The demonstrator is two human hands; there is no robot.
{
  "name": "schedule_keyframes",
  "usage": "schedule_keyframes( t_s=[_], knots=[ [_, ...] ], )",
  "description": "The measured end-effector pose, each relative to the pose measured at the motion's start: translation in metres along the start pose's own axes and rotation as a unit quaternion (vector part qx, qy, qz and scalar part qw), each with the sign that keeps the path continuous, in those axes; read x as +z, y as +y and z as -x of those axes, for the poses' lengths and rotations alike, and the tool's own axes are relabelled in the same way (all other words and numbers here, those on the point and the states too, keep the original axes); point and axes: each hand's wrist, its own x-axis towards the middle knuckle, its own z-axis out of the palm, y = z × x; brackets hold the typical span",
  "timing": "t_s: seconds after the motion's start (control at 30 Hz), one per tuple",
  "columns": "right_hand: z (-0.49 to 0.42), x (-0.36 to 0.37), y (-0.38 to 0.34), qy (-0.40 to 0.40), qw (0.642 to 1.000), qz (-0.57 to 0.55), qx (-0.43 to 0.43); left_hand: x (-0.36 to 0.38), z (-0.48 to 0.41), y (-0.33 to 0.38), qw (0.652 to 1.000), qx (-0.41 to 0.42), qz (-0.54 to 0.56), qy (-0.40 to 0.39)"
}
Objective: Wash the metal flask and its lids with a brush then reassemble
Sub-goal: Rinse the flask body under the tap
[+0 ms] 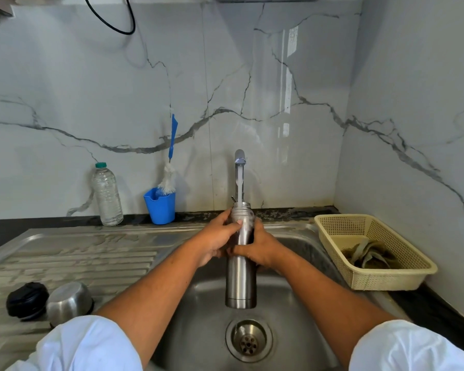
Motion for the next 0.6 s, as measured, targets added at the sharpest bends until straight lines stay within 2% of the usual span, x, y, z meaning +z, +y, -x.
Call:
schedule_keyframes(
  t_s=[0.23, 0.6],
  knots=[
    [0.007, 0.01, -0.008, -0.013, 0.995, -0.099, 0.024, -0.014, 0.012, 0.0, 0.997, -0.059, -0.011, -0.049],
    [0.007, 0.016, -0.008, -0.012, 0.957, -0.28, 0.075, -0.04, 0.028, -0.022, 0.971, -0.104, -0.122, -0.178]
  ],
)
